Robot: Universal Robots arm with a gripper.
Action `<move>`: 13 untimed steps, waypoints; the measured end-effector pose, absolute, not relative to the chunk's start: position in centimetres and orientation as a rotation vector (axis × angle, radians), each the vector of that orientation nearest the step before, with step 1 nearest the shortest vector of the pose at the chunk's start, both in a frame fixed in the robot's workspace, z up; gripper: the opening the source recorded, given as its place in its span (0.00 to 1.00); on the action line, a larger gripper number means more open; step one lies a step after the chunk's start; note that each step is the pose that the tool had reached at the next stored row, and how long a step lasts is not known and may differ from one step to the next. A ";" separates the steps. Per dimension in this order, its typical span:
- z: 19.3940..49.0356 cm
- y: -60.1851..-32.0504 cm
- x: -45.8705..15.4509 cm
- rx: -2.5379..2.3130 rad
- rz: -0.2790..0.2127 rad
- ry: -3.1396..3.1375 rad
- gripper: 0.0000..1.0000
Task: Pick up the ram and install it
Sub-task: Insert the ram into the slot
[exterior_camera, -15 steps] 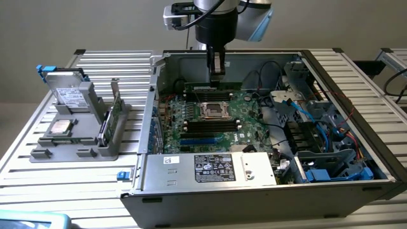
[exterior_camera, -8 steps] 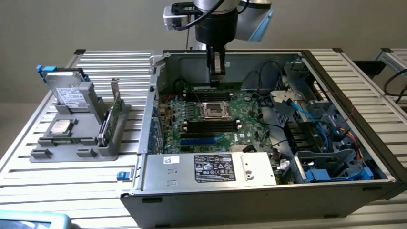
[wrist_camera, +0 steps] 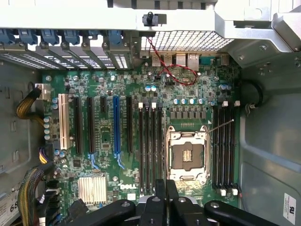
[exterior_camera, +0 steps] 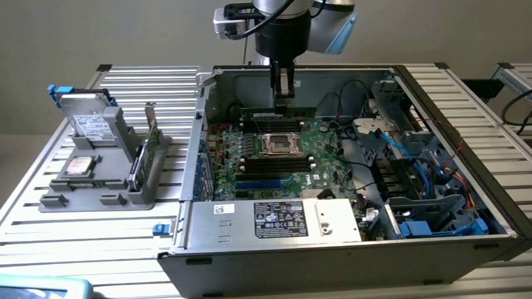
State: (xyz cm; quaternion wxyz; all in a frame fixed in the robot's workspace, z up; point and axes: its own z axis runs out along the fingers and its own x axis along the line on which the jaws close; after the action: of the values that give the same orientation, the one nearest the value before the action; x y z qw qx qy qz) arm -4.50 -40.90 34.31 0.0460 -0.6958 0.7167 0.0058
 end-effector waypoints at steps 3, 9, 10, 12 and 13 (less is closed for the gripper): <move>33.9 -40.9 -4.5 -2.123 0.018 2.189 0.13; 32.8 -41.5 -4.5 -2.104 0.017 2.207 0.13; 32.6 -41.6 -4.5 -2.098 0.017 2.211 0.13; 32.3 -41.8 -4.5 -2.086 0.017 2.223 0.13; 32.1 -41.9 -4.5 -2.080 0.017 2.228 0.13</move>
State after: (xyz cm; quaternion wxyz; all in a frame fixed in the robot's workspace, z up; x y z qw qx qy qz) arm -4.50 -41.86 32.07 0.0467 -0.6815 0.7303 0.0055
